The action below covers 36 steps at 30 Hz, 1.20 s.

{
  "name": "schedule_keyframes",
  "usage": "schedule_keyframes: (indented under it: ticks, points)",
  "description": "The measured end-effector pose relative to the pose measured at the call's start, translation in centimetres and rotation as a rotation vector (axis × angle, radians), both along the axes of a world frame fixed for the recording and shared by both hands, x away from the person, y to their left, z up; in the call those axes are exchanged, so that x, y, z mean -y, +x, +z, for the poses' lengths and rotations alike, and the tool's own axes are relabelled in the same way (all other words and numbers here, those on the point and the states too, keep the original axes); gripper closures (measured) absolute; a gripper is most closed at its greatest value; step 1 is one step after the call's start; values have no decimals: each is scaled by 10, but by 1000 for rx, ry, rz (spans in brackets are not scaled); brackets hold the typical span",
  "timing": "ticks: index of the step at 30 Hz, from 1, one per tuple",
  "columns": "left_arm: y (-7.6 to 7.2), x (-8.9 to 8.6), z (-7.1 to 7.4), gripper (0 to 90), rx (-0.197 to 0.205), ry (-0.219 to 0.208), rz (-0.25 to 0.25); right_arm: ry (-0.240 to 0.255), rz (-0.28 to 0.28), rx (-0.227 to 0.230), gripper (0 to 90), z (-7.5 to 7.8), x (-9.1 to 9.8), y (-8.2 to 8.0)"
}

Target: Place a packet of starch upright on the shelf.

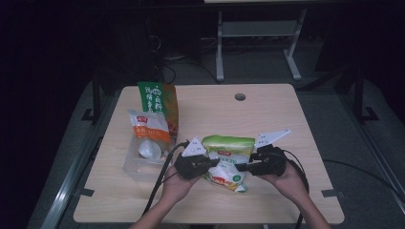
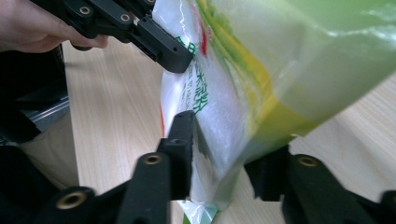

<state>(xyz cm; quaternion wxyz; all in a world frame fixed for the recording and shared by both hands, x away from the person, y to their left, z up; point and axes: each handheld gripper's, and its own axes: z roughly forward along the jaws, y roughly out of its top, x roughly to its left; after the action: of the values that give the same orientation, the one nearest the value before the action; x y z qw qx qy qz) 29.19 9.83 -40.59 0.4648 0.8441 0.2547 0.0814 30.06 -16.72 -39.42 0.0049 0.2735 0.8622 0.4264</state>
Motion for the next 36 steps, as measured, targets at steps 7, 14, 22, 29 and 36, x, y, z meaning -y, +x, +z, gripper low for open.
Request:
schedule_keyframes:
  ticks: [7,14,22,29,36]
  points:
    - [-1,-2,1,818,5,6,3,-2,7,-4,781,-1,-2,2]
    - [-4,-8,5,706,20,18,21,6,9,-12,836,-2,-2,4]
    - [-11,-12,8,605,38,32,24,6,3,-10,888,-3,-2,6]
    - [-17,-17,8,537,45,42,28,8,-18,-17,894,-2,0,8]
    - [-26,-21,7,510,51,35,24,12,-35,-18,896,2,4,9]
